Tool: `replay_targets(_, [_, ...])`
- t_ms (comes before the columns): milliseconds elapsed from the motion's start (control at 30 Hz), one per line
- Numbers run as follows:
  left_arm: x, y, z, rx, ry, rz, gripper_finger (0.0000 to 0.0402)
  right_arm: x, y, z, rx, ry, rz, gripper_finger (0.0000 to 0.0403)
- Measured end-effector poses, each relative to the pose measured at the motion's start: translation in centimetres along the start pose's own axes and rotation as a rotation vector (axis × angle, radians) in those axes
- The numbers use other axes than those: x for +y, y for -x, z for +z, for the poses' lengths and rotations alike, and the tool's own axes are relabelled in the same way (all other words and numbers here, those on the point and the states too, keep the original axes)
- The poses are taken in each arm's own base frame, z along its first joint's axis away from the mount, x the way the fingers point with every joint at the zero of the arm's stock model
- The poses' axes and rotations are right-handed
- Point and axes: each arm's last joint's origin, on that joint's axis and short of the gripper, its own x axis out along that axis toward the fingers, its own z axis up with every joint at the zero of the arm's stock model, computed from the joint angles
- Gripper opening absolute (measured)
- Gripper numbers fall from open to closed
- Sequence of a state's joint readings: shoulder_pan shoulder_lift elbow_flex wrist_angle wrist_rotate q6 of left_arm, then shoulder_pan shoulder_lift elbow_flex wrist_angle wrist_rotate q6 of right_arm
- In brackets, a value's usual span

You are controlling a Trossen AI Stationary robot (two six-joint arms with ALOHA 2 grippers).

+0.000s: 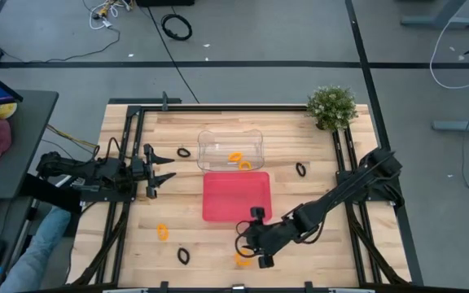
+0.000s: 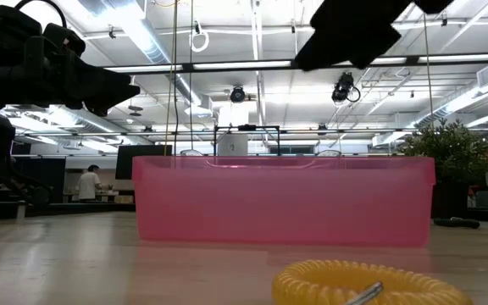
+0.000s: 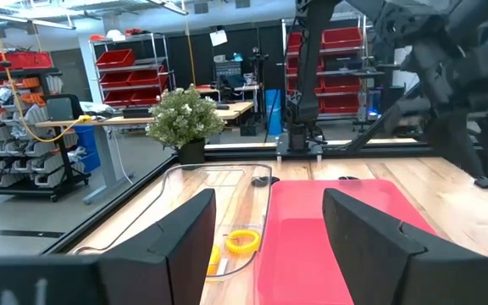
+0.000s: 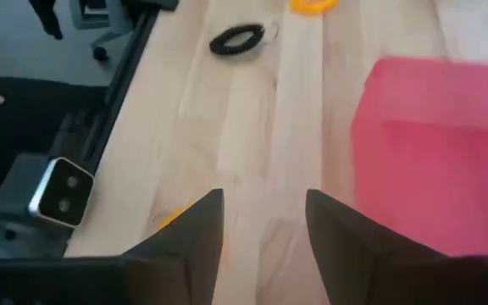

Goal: Sort spring keychains
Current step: Put the yellow spring keychain into the transparent bin

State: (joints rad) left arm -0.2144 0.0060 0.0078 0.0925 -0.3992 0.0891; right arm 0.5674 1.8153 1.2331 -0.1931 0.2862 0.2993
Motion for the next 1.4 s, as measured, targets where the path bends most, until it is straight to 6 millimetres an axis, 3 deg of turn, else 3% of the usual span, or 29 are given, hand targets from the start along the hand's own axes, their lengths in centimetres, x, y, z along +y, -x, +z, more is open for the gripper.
replay_targets(333, [0.0,0.0,0.0,0.0,0.0,0.0,0.0222,0.8,-5.1,-3.6,0.133,0.019,0.044,0.0171])
replay_targets(533, [0.0,0.0,0.0,0.0,0.0,0.0,0.0222,0.3,-6.9,-4.0,0.126,0.017,0.098,0.0171])
replay_targets(1400, [0.0,0.0,0.0,0.0,0.0,0.0,0.0222,1.1,-7.3,-5.0,0.165,0.165,0.163,0.0171])
